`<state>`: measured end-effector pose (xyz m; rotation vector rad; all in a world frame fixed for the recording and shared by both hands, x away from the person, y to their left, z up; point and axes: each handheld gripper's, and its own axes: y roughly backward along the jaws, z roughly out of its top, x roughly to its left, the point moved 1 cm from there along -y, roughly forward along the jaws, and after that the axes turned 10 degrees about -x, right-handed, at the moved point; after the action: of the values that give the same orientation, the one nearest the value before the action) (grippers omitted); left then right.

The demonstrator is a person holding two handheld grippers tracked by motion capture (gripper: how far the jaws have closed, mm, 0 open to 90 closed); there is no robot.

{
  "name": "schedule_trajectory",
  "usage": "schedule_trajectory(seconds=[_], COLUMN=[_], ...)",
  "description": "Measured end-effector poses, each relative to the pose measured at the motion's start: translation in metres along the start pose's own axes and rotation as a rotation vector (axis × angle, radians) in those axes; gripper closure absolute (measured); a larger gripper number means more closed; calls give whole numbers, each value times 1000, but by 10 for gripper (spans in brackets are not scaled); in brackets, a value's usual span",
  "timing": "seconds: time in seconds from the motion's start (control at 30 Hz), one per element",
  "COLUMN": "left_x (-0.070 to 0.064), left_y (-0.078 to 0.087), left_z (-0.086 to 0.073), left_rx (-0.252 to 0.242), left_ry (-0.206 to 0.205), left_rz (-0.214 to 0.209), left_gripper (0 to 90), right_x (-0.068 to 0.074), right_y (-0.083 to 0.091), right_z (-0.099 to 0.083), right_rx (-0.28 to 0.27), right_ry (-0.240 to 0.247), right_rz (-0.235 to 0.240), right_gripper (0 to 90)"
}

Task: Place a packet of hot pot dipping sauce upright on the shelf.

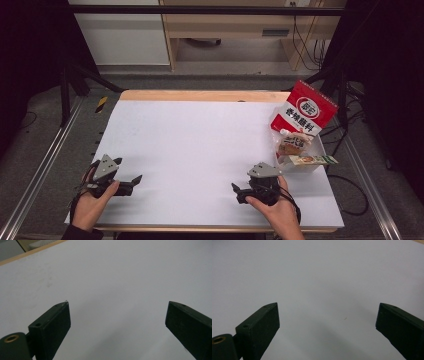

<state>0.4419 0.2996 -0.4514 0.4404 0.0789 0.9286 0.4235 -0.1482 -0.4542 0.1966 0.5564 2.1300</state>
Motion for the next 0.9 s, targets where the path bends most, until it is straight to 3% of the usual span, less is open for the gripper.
schedule_trajectory(seconds=[0.5, 0.9], left_x=[1, 1], left_y=[-4, -6], left_z=[-3, -3], left_rx=[36, 46], left_ry=[-9, -12], left_rz=[-1, 0], left_gripper=[61, 61], right_x=[-3, -14], right_y=[-32, -50], right_z=[1, 3], right_rx=[-12, 6], right_ry=[-20, -69], right_rz=[30, -11], right_gripper=[52, 55])
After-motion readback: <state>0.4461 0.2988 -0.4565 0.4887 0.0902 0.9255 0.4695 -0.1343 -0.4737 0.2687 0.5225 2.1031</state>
